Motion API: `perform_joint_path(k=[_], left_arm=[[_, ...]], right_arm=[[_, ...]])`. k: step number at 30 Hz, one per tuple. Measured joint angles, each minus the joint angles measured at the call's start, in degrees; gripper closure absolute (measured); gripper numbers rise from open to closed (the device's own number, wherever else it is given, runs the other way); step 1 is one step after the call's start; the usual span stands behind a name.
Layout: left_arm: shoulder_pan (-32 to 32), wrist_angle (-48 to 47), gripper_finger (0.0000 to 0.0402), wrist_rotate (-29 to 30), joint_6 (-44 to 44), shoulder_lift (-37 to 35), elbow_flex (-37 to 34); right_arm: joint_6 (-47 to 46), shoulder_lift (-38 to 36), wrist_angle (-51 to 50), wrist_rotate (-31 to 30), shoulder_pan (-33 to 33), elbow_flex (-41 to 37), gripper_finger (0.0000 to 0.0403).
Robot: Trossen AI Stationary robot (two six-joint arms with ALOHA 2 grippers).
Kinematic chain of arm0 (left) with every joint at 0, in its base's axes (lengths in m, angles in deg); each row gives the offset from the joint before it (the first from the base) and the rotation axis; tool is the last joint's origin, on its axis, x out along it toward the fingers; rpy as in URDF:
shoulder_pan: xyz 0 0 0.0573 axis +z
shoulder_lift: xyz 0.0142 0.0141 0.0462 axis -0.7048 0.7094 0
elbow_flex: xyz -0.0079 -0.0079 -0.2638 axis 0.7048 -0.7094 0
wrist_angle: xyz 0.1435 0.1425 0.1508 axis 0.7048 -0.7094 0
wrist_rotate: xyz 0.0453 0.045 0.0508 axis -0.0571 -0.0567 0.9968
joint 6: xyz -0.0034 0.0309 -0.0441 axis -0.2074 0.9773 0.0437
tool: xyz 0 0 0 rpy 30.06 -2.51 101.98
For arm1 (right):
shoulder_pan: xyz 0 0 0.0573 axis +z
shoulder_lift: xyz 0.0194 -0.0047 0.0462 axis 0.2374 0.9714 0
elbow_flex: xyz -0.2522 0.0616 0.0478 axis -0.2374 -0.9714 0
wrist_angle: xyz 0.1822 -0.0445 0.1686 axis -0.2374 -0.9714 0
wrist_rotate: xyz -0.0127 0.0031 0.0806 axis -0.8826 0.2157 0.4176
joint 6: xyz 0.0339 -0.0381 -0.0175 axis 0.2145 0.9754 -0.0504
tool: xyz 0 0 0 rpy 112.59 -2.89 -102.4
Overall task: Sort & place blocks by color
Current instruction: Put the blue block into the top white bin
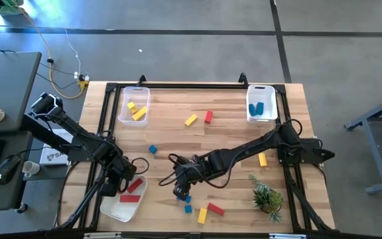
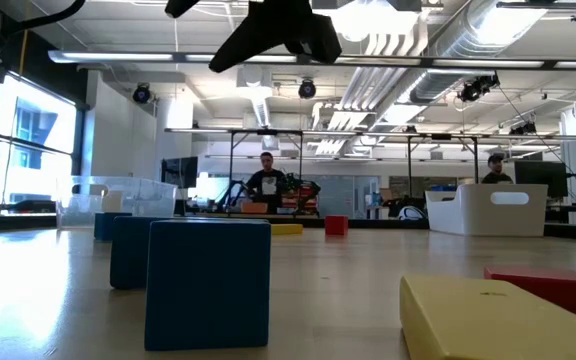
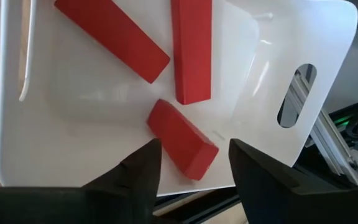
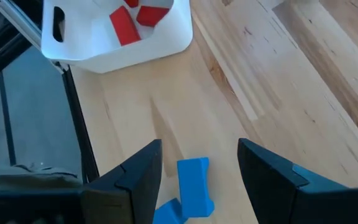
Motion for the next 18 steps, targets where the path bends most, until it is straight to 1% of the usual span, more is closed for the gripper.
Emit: perform_joint_path(k=[5,12,14,18], left_arm=[[0.0,-1.2,0.0229,0.0,-0.1,0.0,1.1],[0.0,-4.5,0.0233,0.2,0.7,0.0,5.3],[0.0,-5.0,0.0233,0.2,0.7,0.0,6.4],[0.0,-5.4,0.0233,0.3,0.7,0.0,8.1]], right_arm=[[-0.5,1.5,-0.2,0.2,0.6,0.0,0.0200],[-0.9,3.5,-0.2,2.2,0.9,0.0,0.0164],[-0.3,4.0,-0.2,3.3,1.0,0.0,0.0157],[2.5,5.6,-0.3,3.4,2.0,0.0,0.0155]])
